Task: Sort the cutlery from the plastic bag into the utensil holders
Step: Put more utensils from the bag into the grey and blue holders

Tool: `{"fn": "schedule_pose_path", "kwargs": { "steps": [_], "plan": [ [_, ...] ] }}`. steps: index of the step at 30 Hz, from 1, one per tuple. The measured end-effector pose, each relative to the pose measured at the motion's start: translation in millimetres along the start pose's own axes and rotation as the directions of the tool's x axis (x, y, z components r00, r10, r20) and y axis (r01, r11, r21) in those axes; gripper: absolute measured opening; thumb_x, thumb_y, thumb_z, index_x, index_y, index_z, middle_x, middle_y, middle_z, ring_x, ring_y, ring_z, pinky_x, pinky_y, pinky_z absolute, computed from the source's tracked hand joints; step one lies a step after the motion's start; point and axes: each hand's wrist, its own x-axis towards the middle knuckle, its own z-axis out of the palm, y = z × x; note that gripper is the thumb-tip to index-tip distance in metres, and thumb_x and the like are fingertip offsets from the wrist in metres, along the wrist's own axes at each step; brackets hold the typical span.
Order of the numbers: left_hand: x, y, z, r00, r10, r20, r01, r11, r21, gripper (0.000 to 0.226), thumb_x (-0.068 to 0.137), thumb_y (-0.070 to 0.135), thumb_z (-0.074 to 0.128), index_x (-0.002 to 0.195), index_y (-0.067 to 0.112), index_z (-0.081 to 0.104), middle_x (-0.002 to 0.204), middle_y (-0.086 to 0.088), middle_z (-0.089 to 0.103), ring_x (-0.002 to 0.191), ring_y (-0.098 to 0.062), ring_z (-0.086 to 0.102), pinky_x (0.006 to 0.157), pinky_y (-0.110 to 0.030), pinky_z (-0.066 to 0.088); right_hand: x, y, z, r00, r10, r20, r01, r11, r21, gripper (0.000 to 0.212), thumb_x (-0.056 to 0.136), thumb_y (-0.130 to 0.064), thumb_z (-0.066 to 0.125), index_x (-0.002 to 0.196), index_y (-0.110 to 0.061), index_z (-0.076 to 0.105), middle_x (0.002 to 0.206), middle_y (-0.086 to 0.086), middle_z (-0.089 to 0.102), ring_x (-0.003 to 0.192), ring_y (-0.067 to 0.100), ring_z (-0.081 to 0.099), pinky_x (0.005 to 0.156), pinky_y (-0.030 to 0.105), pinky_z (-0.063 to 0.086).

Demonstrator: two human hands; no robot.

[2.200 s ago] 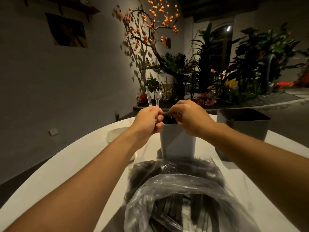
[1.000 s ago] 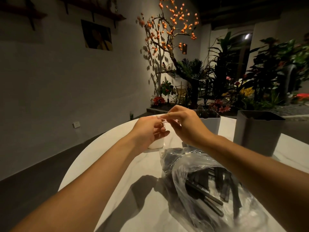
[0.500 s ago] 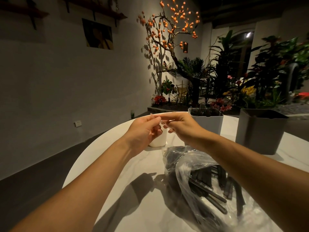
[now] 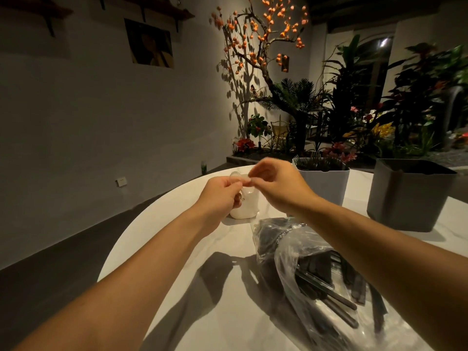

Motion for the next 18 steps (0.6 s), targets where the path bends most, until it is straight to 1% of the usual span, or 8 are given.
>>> {"fn": "schedule_pose_path", "kwargs": {
  "steps": [2,5,6,8,10,12,14,18],
  "plan": [
    [3,2,-2,0.999,0.030,0.023,-0.032,0.994,0.100,0.029,0.106,0.013,0.045,0.096,0.018,0.072,0.084,-0.006,0.059,0.080,-0.019,0.050,0.085,-0.037,0.050,5,-6,-1,0.991,-0.129,-0.039,0.125,0.988,-0.091,0.016,0.093,-0.017,0.068,0.108,-0.021,0.064,0.100,-0.010,0.064,0.088,0.002,0.062,0.070,0.014,0.050],
    [12,8,-2,0.999,0.038,0.034,-0.045,0.976,0.212,0.025,0.105,0.011,0.044,0.094,0.014,0.066,0.083,-0.002,0.058,0.079,-0.017,0.052,0.085,-0.036,0.049,18,-10,1,0.943,-0.329,0.043,0.328,0.901,-0.284,0.015,0.089,-0.015,0.073,0.102,-0.022,0.068,0.098,-0.011,0.061,0.083,0.001,0.058,0.065,0.009,0.042],
    [16,10,-2,0.998,0.046,0.034,-0.053,0.969,0.241,0.025,0.105,0.012,0.044,0.092,0.014,0.065,0.081,-0.002,0.059,0.077,-0.017,0.052,0.082,-0.035,0.049,24,-9,2,0.918,-0.390,0.064,0.384,0.842,-0.379,0.012,0.089,-0.016,0.073,0.099,-0.021,0.068,0.096,-0.011,0.060,0.082,0.003,0.057,0.065,0.010,0.041],
    [25,14,-6,0.996,0.082,0.043,-0.090,0.962,0.257,0.028,0.105,0.011,0.046,0.084,0.014,0.065,0.076,-0.004,0.058,0.072,-0.017,0.050,0.076,-0.035,0.047,37,-7,2,0.871,-0.483,0.087,0.458,0.738,-0.495,0.012,0.089,-0.015,0.074,0.098,-0.020,0.067,0.094,-0.007,0.063,0.082,0.009,0.058,0.067,0.019,0.047],
    [35,16,-11,0.991,0.130,0.044,-0.137,0.961,0.241,0.025,0.104,0.010,0.048,0.089,0.014,0.067,0.078,-0.004,0.061,0.073,-0.017,0.053,0.073,-0.034,0.047,49,-5,2,0.847,-0.526,0.076,0.480,0.696,-0.533,0.015,0.088,-0.011,0.073,0.099,-0.017,0.065,0.094,-0.001,0.065,0.082,0.014,0.060,0.068,0.025,0.053],
    [47,15,-14,0.987,0.161,-0.012,-0.155,0.968,0.197,0.019,0.103,0.007,0.049,0.105,0.015,0.067,0.090,-0.004,0.067,0.079,-0.017,0.061,0.071,-0.028,0.051,60,1,1,0.834,-0.551,0.017,0.464,0.686,-0.561,0.014,0.089,-0.009,0.071,0.098,-0.014,0.062,0.091,0.002,0.065,0.079,0.017,0.060,0.066,0.028,0.053],
    [60,12,-15,0.982,0.169,-0.080,-0.156,0.977,0.144,0.030,0.101,-0.003,0.044,0.112,0.017,0.063,0.098,-0.006,0.068,0.085,-0.016,0.066,0.069,-0.024,0.053,70,10,2,0.831,-0.553,-0.055,0.426,0.697,-0.577,0.013,0.089,-0.009,0.071,0.097,-0.012,0.061,0.089,0.003,0.065,0.077,0.019,0.058,0.065,0.034,0.053],
    [78,0,-10,0.979,0.170,-0.111,-0.148,0.972,0.181,0.044,0.097,-0.011,0.036,0.117,0.019,0.061,0.102,0.000,0.068,0.100,-0.017,0.065,0.083,-0.030,0.057,92,32,11,0.865,-0.493,-0.088,0.368,0.745,-0.557,0.014,0.089,-0.010,0.072,0.099,-0.012,0.062,0.093,0.004,0.067,0.080,0.017,0.059,0.068,0.027,0.052]
  ]
}}
